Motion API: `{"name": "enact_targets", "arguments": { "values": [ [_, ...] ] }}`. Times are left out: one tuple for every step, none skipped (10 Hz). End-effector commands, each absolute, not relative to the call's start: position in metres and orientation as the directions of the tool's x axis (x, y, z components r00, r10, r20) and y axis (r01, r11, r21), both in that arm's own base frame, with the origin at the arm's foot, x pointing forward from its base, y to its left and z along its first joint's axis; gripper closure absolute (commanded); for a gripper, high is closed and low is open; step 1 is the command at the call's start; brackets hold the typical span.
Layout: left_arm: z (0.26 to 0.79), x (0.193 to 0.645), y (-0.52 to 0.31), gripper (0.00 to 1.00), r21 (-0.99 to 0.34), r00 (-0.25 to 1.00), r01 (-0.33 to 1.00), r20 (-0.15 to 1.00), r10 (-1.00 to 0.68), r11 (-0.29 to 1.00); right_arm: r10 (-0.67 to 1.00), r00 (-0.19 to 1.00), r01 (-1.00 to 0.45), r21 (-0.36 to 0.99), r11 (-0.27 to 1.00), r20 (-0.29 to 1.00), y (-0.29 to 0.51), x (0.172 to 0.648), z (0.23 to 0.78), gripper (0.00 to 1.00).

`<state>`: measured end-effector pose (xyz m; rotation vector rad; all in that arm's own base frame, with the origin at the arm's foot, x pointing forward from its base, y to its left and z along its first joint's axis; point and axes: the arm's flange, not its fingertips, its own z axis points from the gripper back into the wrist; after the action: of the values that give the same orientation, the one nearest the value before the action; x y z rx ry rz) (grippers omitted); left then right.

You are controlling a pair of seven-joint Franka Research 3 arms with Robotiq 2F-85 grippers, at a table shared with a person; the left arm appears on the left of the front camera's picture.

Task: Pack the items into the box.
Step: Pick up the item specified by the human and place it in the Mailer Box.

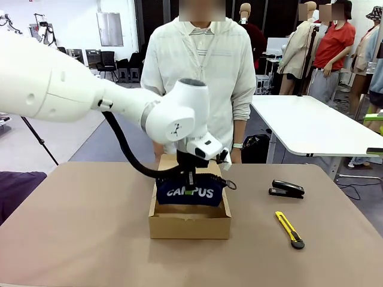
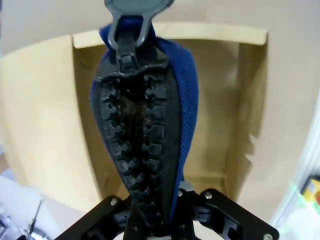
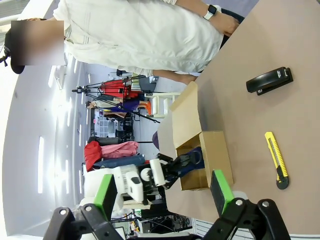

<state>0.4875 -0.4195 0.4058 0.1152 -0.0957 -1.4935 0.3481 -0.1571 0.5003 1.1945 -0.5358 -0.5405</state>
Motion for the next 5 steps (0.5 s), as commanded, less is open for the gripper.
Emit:
{"name": "enact_targets", "arguments": {
  "values": [
    [0.381,0.486,-0.413,1.00,0.097,0.101,0.990,0.008,-0.995,0.101,-0.646,0.757,0.103,0.958,0.269,0.100,-0.157,0.348,0.503,0.00],
    [0.373,0.487,-0.412,1.00,0.072,0.107,0.992,-0.001,-0.994,0.107,-0.646,0.757,0.103,0.958,0.269,0.100,-0.157,0.348,0.503,0.00],
    [0.364,0.489,-0.411,1.00,0.043,0.102,0.994,0.011,-0.995,0.103,-0.646,0.757,0.103,0.958,0.269,0.100,-0.157,0.348,0.503,0.00],
    [0.355,0.492,-0.411,1.00,0.009,0.093,0.996,0.023,-0.995,0.093,-0.646,0.757,0.103,0.958,0.269,0.100,-0.157,0.348,0.503,0.00],
    [0.349,0.492,-0.410,1.00,-0.005,0.090,0.996,0.034,-0.995,0.090,-0.646,0.757,0.103,0.958,0.269,0.100,-0.157,0.348,0.503,0.00]
  ]
}}
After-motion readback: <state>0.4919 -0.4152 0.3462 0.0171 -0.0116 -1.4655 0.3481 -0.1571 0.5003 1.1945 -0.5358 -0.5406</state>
